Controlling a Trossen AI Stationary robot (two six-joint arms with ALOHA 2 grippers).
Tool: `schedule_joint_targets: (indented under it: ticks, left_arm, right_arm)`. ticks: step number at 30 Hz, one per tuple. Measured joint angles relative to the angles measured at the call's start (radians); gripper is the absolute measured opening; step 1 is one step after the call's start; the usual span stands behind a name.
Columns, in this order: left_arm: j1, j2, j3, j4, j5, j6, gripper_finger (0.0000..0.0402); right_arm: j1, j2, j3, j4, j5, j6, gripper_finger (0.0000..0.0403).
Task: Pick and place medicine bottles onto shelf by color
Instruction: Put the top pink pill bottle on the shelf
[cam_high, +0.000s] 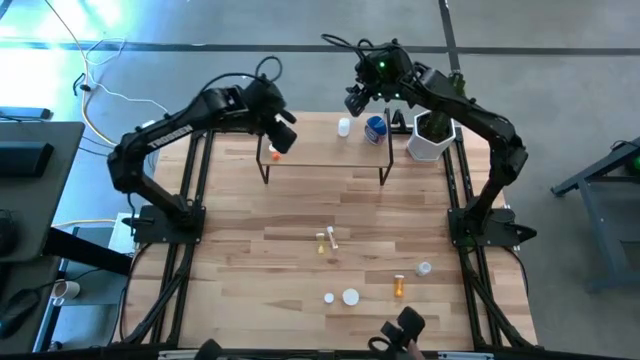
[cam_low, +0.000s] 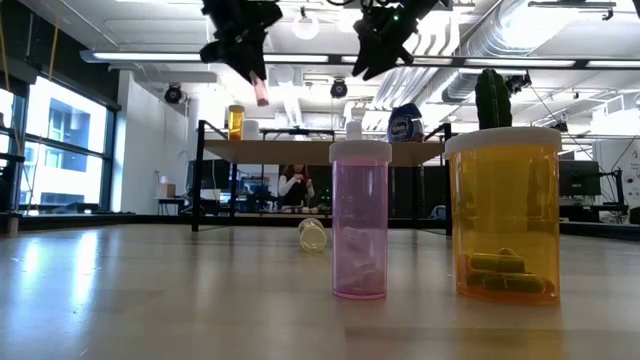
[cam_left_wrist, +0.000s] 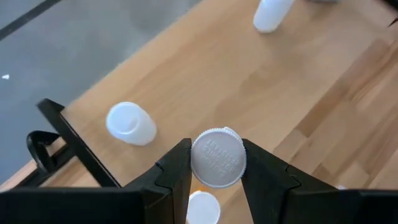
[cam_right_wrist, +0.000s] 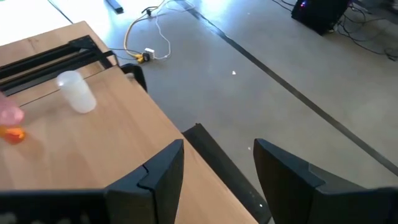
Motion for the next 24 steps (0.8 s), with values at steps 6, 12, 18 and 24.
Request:
schedule_joint_targets:
  ticks: [6,12,18,24]
  left_arm:
    - [-0.010,0.050,0.000,-0.012,-0.075,-0.023,0.0111]
    - [-0.014,0.104,0.000,-0.012,-0.079,-0.043,0.0111]
    - [-0.013,0.155,0.000,-0.012,-0.083,-0.053,0.0111]
    - [-0.013,0.183,0.000,-0.015,-0.103,-0.061,0.0111]
  right_arm:
    - [-0.021,0.000,0.000,-0.001,0.000,-0.011,0.0186]
    - [-0.040,0.000,0.000,-0.001,0.001,-0.048,0.0186]
    - [-0.060,0.000,0.000,-0.001,0.000,-0.056,0.0186]
    - [-0.073,0.000,0.000,-0.001,0.000,-0.056,0.0186]
